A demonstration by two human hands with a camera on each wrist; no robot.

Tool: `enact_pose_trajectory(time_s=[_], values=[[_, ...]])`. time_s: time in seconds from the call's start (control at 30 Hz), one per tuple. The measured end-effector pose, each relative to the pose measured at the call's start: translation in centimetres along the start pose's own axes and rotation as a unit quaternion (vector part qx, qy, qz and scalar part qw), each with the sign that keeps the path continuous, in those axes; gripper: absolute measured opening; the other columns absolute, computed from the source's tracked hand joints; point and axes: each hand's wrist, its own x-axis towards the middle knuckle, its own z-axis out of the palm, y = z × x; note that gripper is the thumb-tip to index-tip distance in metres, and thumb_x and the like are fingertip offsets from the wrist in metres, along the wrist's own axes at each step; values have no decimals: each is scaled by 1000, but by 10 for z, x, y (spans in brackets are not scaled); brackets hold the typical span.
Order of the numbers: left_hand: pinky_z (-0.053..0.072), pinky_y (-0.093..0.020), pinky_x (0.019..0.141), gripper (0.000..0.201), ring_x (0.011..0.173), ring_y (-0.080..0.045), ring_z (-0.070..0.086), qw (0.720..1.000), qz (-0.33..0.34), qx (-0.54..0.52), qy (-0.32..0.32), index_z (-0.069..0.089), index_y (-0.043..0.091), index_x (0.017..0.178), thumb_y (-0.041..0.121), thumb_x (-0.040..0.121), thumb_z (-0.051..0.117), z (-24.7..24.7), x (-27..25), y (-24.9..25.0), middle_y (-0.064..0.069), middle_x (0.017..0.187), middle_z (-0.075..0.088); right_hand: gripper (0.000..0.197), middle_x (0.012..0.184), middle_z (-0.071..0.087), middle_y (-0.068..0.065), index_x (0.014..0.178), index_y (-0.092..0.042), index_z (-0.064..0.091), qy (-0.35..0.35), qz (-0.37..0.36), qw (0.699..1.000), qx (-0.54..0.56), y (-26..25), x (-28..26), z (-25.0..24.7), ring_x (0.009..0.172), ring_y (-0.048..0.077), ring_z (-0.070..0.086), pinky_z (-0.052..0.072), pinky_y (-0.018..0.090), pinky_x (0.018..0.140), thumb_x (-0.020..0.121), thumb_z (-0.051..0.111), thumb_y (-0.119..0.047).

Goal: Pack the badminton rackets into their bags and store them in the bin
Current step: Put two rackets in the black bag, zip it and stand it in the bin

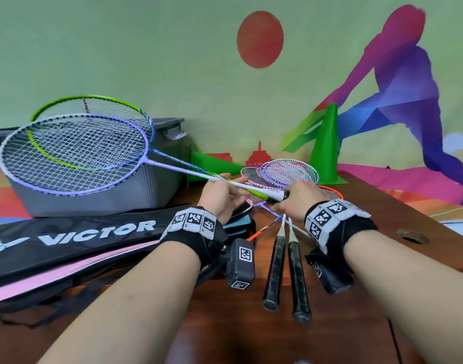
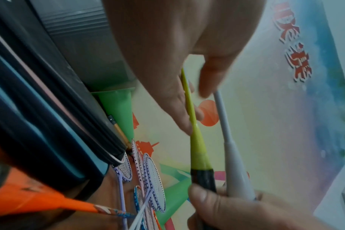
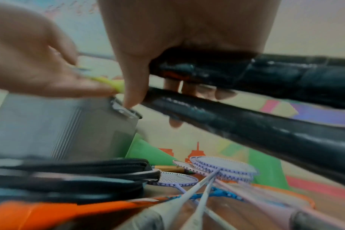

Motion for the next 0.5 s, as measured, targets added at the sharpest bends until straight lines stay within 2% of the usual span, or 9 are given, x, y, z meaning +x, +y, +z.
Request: enact_pose_trajectory(time_s=[0.07, 0.13, 0.2, 0.23, 0.27, 0.3, 0.37, 0.43, 0.5], values=[[48, -38, 88, 19, 79, -27, 55, 998, -36, -19, -43, 41, 9, 86, -7, 89, 31, -6, -5, 4, -19, 110, 58, 38, 74, 59, 5, 64, -18, 54, -51, 11, 999, 6, 1, 9, 2, 73, 23, 56, 35, 24, 51, 69, 75, -50], [49, -36, 89, 17, 80, -24, 58, 998, -44, -14, -37, 45, 9, 83, 11, 99, 41, -9, -3, 5, -16, 103, 61, 39, 76, 58, 5, 67, -17, 52, -84, 22, 996, 14, -5, 13, 4, 75, 24, 57, 39, 25, 56, 68, 76, -48], [54, -33, 79, 17, 78, -23, 62, 1000, -26, 0, 5, 48, 9, 90, 20, 101, 42, -11, 3, 0, -14, 94, 63, 31, 83, 61, 6, 73, -15, 53, -67, 18, 997, -21, -15, 11, 8, 85, 26, 60, 46, 30, 76, 73, 73, -40], [55, -33, 77, 16, 77, -22, 63, 1000, -18, 1, 21, 48, 8, 93, 21, 101, 41, -11, 5, -2, -14, 92, 64, 22, 88, 62, 6, 79, -16, 54, -40, 4, 997, -60, -22, 10, 10, 91, 26, 60, 43, 36, 90, 76, 68, -34], [55, -33, 77, 17, 77, -22, 64, 999, -13, -1, 34, 47, 8, 94, 21, 102, 39, -12, 7, -4, -14, 90, 64, 15, 92, 63, 5, 87, -18, 55, -16, -17, 995, -98, -29, 9, 14, 95, 26, 59, 36, 42, 101, 79, 62, -29], [54, -32, 76, 17, 76, -22, 64, 999, -9, -7, 41, 46, 8, 94, 21, 102, 38, -13, 9, -5, -14, 89, 65, 16, 95, 64, 4, 94, -18, 56, 6, -43, 991, -129, -36, 10, 18, 98, 25, 59, 28, 47, 106, 81, 58, -26], [55, -30, 71, 19, 75, -22, 65, 999, -11, -25, 42, 45, 8, 92, 20, 103, 35, -15, 10, -7, -14, 90, 65, 20, 99, 65, 3, 103, -20, 58, 39, -89, 983, -158, -50, 12, 27, 100, 25, 59, 21, 49, 110, 83, 54, -25], [56, -28, 65, 21, 70, -18, 67, 999, -20, -28, 36, 47, 9, 92, 22, 103, 34, -17, 10, -8, -10, 92, 66, 18, 99, 66, 2, 102, -22, 59, 57, -112, 979, -160, -61, 16, 31, 102, 25, 59, 22, 47, 109, 85, 51, -23], [54, -30, 67, 21, 72, -17, 66, 998, -24, -30, 54, 47, 14, 92, 26, 103, 34, -26, 13, -6, -5, 95, 66, 15, 96, 63, 1, 100, -22, 59, 32, -121, 980, -153, -69, 22, 33, 103, 25, 58, 26, 44, 105, 89, 50, -25]])
